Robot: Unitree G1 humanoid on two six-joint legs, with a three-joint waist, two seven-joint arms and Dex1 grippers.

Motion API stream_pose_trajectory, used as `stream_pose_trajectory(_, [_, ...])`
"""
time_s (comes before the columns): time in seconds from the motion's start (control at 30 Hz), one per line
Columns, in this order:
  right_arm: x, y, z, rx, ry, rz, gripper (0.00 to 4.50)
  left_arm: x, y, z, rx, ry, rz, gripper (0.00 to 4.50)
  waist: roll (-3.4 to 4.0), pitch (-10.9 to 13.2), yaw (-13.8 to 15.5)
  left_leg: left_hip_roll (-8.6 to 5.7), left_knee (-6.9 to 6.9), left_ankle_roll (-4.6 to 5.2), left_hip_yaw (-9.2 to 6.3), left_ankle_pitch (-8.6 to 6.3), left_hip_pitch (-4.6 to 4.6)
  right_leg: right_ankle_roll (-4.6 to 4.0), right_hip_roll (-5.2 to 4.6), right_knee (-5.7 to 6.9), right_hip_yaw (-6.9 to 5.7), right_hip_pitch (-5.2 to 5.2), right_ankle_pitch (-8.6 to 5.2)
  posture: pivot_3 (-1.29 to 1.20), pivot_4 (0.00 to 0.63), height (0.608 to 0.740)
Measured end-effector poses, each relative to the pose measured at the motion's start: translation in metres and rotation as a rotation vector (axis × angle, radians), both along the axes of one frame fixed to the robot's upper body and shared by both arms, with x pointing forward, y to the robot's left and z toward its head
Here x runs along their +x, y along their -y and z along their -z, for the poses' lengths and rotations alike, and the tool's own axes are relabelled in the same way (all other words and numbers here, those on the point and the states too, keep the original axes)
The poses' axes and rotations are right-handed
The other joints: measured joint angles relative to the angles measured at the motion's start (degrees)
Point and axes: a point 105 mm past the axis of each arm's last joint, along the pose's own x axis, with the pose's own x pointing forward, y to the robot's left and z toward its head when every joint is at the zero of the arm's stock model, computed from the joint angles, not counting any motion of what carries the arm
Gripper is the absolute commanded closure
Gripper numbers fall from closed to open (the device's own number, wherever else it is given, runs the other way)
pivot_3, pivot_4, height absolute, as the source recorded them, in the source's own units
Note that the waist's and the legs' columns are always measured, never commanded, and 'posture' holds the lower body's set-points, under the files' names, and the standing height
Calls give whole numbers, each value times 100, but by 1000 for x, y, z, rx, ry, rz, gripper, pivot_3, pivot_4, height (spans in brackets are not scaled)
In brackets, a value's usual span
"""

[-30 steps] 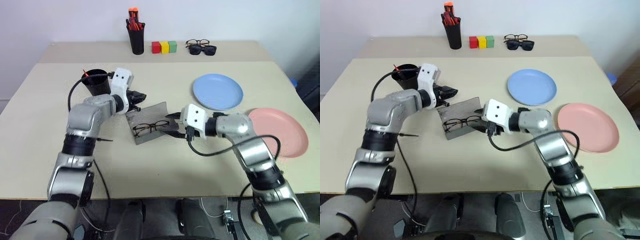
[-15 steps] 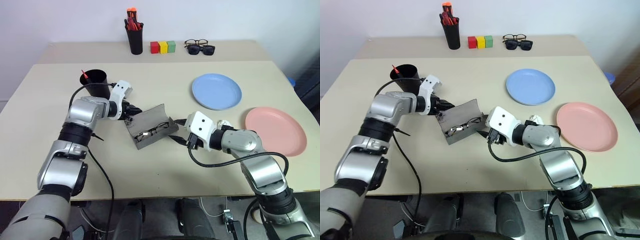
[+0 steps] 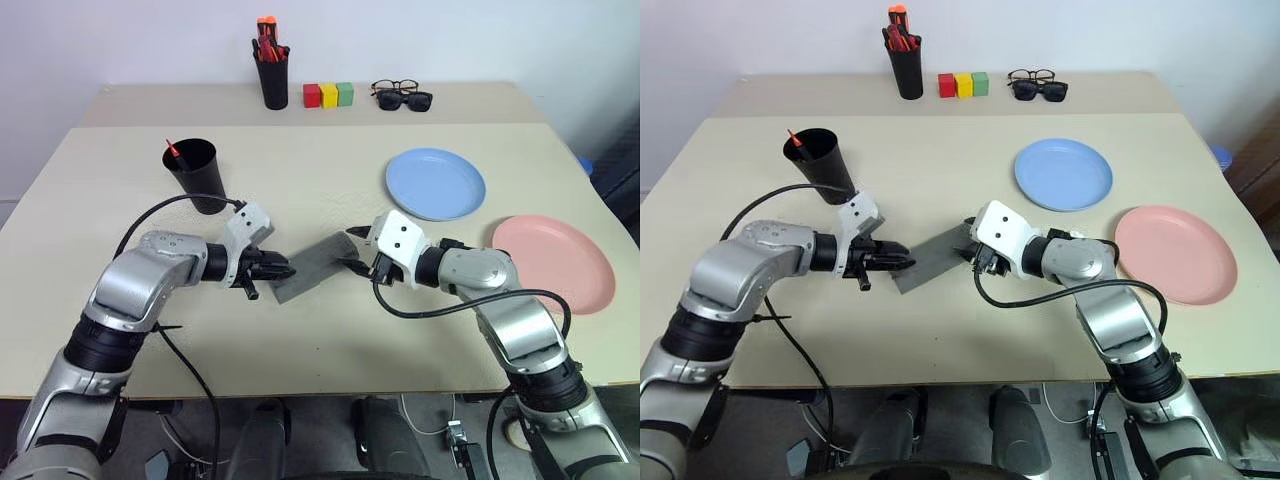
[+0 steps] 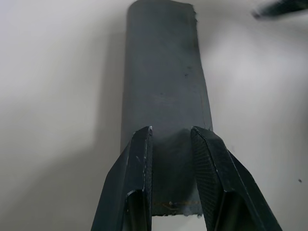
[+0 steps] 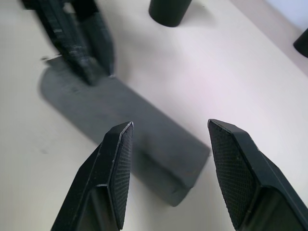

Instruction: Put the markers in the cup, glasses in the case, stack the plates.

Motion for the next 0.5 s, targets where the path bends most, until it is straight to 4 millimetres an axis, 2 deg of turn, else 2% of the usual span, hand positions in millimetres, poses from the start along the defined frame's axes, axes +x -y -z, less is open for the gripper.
stream_pose_trajectory(0.07, [5, 4, 0, -6, -1, 22, 2023, 0, 1, 0, -26, 24, -4, 3264, 0, 0, 0, 0, -1, 0, 0, 0, 0, 0, 0, 0, 0, 0, 0, 0, 150, 740])
stream_pose_trajectory(0.13, [20, 15, -2, -12, 7, 100, 2023, 5, 8, -12, -142, 119, -4, 3264, -1, 1, 4, 0, 5, 0, 2, 0, -2, -1, -1, -2, 0, -1, 1, 0, 150, 740])
stream_pose_trajectory(0.2, [46, 37, -6, -51, 40, 247, 2023, 12, 12, -36, -255, 280, -17, 3264, -1, 1, 13, 0, 5, -2, 2, 1, -2, -2, -2, -3, 0, -2, 1, 0, 150, 740])
stream_pose_trajectory(0.27, [66, 63, -3, -130, 73, 380, 2023, 14, 5, -48, -288, 343, -42, 3264, 1, -1, 7, 0, -2, -2, 3, 1, 1, -3, -1, -2, 0, -3, 1, 0, 150, 740])
stream_pose_trajectory(0.33, [82, 90, 10, -205, 71, 509, 2023, 13, -2, -48, -311, 340, -61, 3264, 1, -1, -12, 0, -6, -2, 4, 1, 2, -3, -1, -3, 1, -4, 0, 0, 150, 740])
stream_pose_trajectory(0.4, [94, 106, 27, -261, 46, 581, 2023, 8, -2, -42, -344, 299, -64, 3264, 1, 0, -33, 0, -6, -2, 9, 1, 0, -3, -2, -3, 3, -6, 1, 0, 150, 740])
stream_pose_trajectory(0.47, [103, 111, 35, -290, 41, 601, 2023, 3, -1, -38, -358, 269, -63, 3264, 2, 0, -49, 0, -4, -1, 11, 1, 1, -2, -1, -1, 6, -7, 1, 0, 150, 740])
stream_pose_trajectory(0.5, [107, 112, 35, -297, 49, 600, 2267, 1, 0, -38, -359, 270, -61, 3306, 2, 0, -50, 0, -3, -2, 11, 1, 3, -2, -1, 1, 7, -6, 1, 0, 150, 740])
